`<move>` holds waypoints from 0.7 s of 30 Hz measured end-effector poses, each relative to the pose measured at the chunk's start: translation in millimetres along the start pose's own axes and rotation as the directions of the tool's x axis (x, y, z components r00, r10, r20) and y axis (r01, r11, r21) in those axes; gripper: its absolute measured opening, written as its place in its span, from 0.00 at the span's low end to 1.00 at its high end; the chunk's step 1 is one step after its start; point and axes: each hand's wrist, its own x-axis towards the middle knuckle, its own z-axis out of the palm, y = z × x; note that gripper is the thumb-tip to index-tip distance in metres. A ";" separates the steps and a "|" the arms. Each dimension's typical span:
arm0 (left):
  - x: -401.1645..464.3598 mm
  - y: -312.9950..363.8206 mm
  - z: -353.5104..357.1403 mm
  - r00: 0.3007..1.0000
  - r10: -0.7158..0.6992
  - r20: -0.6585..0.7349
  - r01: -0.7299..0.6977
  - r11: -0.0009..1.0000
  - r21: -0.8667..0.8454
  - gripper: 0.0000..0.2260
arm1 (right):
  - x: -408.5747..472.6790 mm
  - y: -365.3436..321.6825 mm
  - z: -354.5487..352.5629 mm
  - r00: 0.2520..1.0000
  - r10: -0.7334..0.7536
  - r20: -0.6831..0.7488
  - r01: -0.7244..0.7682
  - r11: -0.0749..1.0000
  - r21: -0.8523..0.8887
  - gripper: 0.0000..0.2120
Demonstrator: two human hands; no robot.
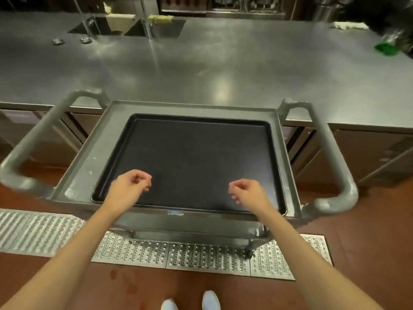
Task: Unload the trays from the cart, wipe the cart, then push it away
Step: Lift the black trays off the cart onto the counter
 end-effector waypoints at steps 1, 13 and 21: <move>9.1 -14.4 3.4 0.999 0.012 0.050 -0.019 0.987 0.161 0.05 | 4.4 8.8 7.4 0.999 -0.017 0.033 0.023 0.982 -0.190 0.04; 37.1 -81.8 13.9 0.860 0.233 0.453 -0.494 0.602 0.627 0.07 | 0.8 38.4 48.8 0.962 -0.179 0.204 0.261 0.400 -0.879 0.14; 44.4 -80.7 -4.9 0.733 0.374 0.569 -0.676 0.500 0.542 0.13 | -7.6 30.6 47.6 0.926 -0.286 0.245 0.322 0.266 -0.909 0.10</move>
